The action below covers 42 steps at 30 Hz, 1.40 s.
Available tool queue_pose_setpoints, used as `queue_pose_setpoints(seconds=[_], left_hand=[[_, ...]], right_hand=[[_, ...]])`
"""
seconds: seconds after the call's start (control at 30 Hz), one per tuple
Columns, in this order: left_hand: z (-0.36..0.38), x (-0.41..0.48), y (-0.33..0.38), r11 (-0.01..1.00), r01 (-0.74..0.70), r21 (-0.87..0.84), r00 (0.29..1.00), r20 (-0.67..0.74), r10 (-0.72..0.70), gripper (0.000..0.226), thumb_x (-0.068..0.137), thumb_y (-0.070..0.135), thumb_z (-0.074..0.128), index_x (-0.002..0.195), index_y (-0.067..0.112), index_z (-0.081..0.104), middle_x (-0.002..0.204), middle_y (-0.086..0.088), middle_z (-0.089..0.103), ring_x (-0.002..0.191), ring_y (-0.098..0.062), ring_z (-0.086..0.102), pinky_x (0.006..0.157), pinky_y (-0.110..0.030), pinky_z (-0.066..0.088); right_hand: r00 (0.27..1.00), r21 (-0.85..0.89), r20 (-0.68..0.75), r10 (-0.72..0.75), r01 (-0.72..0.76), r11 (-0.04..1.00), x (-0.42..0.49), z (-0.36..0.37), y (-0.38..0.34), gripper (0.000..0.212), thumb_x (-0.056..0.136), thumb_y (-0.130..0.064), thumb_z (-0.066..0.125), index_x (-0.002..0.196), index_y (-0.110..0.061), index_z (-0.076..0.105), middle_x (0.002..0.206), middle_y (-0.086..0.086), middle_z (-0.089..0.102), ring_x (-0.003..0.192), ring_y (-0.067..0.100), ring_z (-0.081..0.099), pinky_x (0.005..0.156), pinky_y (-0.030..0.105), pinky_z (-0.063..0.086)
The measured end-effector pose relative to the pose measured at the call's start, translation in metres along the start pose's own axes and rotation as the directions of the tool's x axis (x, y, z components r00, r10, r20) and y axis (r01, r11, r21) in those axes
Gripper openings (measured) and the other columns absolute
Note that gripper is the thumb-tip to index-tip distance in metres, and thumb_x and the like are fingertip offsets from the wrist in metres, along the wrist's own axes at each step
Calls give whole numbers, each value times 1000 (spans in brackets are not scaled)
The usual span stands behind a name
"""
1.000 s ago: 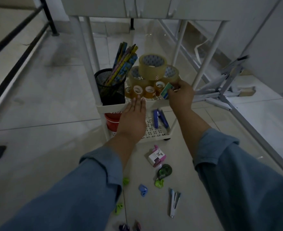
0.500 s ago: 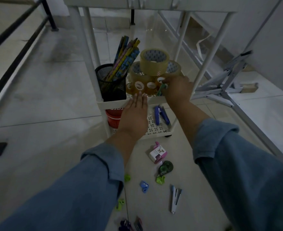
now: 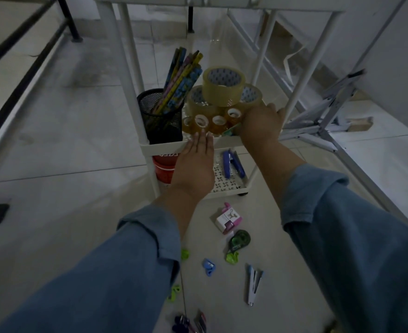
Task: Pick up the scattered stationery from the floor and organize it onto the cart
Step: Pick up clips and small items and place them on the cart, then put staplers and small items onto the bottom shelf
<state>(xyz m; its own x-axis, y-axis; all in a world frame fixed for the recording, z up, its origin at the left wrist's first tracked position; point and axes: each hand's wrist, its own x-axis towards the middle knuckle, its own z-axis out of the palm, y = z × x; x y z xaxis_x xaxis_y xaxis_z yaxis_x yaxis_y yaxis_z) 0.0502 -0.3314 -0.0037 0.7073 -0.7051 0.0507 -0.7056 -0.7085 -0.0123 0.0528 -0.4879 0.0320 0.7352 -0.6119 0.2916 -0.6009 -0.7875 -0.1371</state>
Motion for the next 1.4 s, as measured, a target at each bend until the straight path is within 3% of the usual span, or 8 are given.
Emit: queue_pose_setpoints(seconds=[0.1,0.27,0.57,0.83,0.93,1.07,1.3,1.4], left_hand=[[0,0,0,1000,4,1,1000,0,-4,69,95,19,33,147,2,-11,156,-17,-11,146,-27,-6,118,-32,-5],[0,0,0,1000,6,6,1000,0,-6,70,95,20,33,147,2,-11,157,-17,-11,146,-27,-6,118,-32,-5],[3,0,2,1000,17,-3,1000,11,-17,72,93,18,35,147,2,-11,156,-16,-12,146,-27,-7,118,-33,-4],[-13,1,9,975,95,-202,995,-9,-99,63,93,20,41,148,3,15,155,-17,17,144,-30,16,117,-36,12],[-11,-1,17,942,126,-313,984,-84,-159,56,92,20,45,143,5,30,148,-18,33,136,-33,31,114,-40,26],[19,-33,43,926,59,-374,991,-88,-99,59,93,17,45,146,7,23,156,-13,18,144,-27,17,118,-36,15],[106,-139,92,831,153,-534,976,213,-42,56,95,16,42,148,12,21,155,-8,23,145,-23,17,118,-35,17],[141,-188,99,832,246,-497,920,390,-39,55,97,21,38,149,16,17,156,-3,19,145,-20,15,118,-31,18]], right_hand=[[994,-89,9,-111,111,990,3,-5,3,24,90,-31,54,104,-12,60,109,12,61,113,30,47,99,40,29],[947,117,62,-317,308,944,4,6,-2,53,92,-55,41,86,-11,71,96,13,66,103,32,54,91,40,40],[937,88,21,-349,346,934,-8,16,12,57,96,-52,30,105,-12,70,108,16,65,113,34,48,93,39,35],[923,629,-378,72,199,752,-97,30,35,29,93,-23,45,95,-9,71,93,8,70,88,16,55,75,22,29],[929,741,-286,236,58,669,-157,48,47,22,93,-16,48,99,-9,68,91,4,66,87,4,45,76,20,32],[937,766,-109,332,-134,629,-228,77,76,24,90,-28,48,99,-15,66,91,-11,57,90,3,44,76,20,40],[964,679,34,264,-216,702,-300,96,115,8,83,-13,61,86,-12,69,81,-9,60,81,-15,48,68,5,37],[961,620,94,259,-260,740,-329,115,139,20,84,-24,56,87,-10,69,83,1,66,83,-8,50,75,19,47]])
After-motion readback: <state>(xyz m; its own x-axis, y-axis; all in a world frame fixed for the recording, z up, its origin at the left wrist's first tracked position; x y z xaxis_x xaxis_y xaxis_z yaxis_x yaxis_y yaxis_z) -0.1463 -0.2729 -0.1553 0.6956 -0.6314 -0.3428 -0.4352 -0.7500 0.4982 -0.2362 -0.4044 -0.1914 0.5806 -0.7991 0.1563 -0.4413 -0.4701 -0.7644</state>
